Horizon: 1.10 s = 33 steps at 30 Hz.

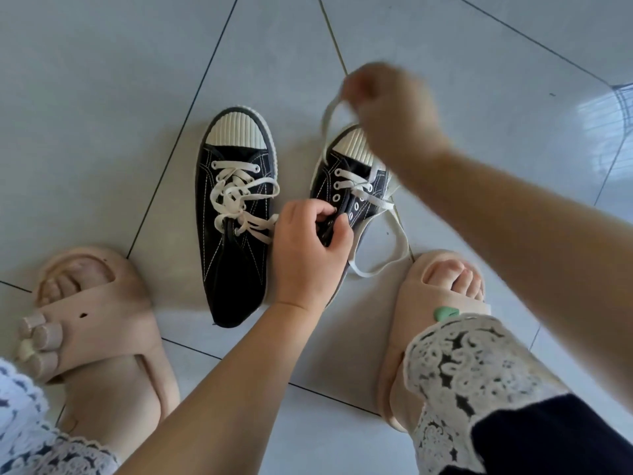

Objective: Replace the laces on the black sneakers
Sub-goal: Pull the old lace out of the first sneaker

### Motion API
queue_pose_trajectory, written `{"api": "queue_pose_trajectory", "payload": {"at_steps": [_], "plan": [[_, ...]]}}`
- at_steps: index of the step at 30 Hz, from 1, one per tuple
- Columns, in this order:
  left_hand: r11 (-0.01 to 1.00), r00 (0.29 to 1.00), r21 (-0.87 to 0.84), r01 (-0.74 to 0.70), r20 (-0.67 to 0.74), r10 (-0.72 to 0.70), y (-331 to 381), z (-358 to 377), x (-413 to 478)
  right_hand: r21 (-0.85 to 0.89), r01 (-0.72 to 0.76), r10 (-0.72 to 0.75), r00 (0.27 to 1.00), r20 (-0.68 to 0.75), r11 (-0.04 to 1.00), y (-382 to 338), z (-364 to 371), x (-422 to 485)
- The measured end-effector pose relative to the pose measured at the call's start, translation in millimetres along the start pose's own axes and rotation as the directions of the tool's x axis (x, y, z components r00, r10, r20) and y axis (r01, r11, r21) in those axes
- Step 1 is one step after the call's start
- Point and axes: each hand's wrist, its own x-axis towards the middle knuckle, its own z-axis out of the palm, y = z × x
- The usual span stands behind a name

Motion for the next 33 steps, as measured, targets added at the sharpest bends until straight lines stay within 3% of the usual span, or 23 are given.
{"api": "queue_pose_trajectory", "payload": {"at_steps": [1,2,3,6,10,18,24,33], "plan": [[1.000,1.000,-0.004,0.003,0.006,-0.003,-1,0,0,0.120,-0.066,0.081,0.989,-0.126,0.991,7,-16,10],[1.000,1.000,-0.009,0.006,0.009,-0.006,-1,0,0,0.124,-0.097,0.120,0.975,-0.189,0.987,16,-31,18],[1.000,1.000,-0.013,0.009,0.009,-0.009,-1,0,1,0.075,-0.115,0.127,0.976,-0.176,0.990,24,-41,20],[1.000,1.000,-0.019,0.013,0.003,-0.013,0,-1,1,-0.094,-0.132,0.137,0.989,0.052,0.987,47,-39,9],[0.998,0.999,-0.047,0.033,-0.022,-0.034,2,-3,3,-0.290,-0.022,0.031,0.999,0.025,0.957,65,-21,-18],[0.999,0.998,-0.032,0.040,-0.036,-0.042,0,-6,5,0.067,-0.257,0.232,0.938,0.259,0.964,68,11,-53],[1.000,0.999,-0.029,0.007,-0.045,-0.008,1,-4,3,-0.007,-0.168,0.168,0.984,0.067,0.986,66,19,-58],[0.999,1.000,-0.041,0.002,0.007,-0.002,1,-2,2,-0.106,-0.156,0.159,0.987,0.020,0.982,59,28,-56]]}}
